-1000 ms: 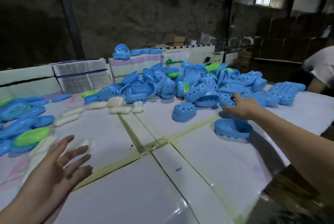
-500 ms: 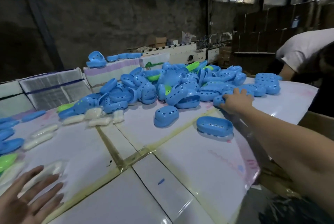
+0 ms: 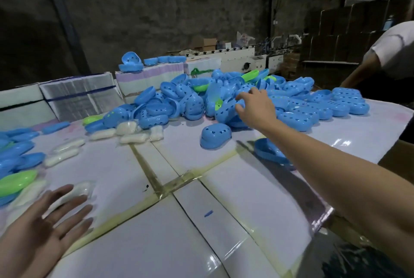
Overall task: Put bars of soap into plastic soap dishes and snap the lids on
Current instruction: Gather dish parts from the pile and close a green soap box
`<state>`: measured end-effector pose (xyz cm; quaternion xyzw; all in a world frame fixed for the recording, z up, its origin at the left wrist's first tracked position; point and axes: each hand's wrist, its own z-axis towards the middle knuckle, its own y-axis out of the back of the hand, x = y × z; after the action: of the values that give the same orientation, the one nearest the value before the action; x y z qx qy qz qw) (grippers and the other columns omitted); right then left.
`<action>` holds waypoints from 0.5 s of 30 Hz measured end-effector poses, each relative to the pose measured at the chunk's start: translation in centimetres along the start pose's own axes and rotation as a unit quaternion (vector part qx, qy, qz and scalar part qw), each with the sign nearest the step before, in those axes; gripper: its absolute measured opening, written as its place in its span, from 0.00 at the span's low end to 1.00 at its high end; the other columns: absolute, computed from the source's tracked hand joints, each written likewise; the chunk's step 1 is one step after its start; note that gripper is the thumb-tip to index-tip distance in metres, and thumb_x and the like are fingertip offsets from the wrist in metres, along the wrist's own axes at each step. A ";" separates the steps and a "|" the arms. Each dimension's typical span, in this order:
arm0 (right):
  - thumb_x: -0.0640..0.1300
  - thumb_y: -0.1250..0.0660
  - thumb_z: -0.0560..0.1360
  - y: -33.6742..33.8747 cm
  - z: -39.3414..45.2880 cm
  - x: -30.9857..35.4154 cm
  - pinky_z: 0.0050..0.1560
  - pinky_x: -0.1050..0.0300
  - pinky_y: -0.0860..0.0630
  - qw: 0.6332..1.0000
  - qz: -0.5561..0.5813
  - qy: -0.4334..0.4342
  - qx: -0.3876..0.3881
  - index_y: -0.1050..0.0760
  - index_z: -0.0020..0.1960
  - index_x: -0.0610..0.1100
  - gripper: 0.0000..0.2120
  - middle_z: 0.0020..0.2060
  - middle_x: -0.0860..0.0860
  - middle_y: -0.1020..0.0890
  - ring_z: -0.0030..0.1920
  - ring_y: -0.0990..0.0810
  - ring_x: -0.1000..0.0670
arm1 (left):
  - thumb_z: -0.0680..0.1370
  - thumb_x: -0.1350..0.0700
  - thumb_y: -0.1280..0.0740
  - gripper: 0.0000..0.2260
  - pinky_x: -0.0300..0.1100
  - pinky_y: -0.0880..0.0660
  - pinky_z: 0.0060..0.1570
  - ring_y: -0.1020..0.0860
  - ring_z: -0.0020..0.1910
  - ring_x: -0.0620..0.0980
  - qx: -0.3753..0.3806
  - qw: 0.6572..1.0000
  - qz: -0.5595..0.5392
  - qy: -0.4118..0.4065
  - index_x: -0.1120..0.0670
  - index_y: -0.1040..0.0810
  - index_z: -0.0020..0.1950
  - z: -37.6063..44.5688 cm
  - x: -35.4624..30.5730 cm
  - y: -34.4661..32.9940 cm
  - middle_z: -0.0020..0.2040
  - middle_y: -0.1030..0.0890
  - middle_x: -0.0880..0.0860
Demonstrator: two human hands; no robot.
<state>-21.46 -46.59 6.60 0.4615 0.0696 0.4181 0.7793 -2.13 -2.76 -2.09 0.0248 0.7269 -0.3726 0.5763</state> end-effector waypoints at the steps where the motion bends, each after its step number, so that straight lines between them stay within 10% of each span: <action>1: 0.52 0.39 0.78 -0.1 -0.6 2.1 0.49 0.50 0.32 0.999 0.040 0.019 -0.006 0.25 0.63 0.50 0.15 0.55 0.47 0.26 0.60 0.31 0.42 | 0.67 0.43 0.26 0.20 0.59 0.17 0.39 0.13 0.45 0.56 0.016 1.000 -0.004 -0.015 0.50 0.14 0.56 -0.2 -0.2 -0.3 0.51 0.13 0.54; 15: 0.45 0.34 0.74 -4.2 -12.7 29.4 0.38 0.54 0.30 0.862 0.477 0.122 0.122 0.19 0.49 0.49 0.07 0.32 0.52 0.23 0.36 0.26 0.53 | 0.81 0.51 0.35 0.07 0.41 0.20 0.35 0.18 0.44 0.52 -0.102 0.994 0.002 -0.026 0.52 0.19 0.48 -2.5 -2.9 -1.7 0.38 0.19 0.52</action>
<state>-6.44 -18.08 4.37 0.4752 -0.0144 0.7800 0.4069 -3.98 -1.39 1.43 -0.0427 0.7461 -0.2958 0.5950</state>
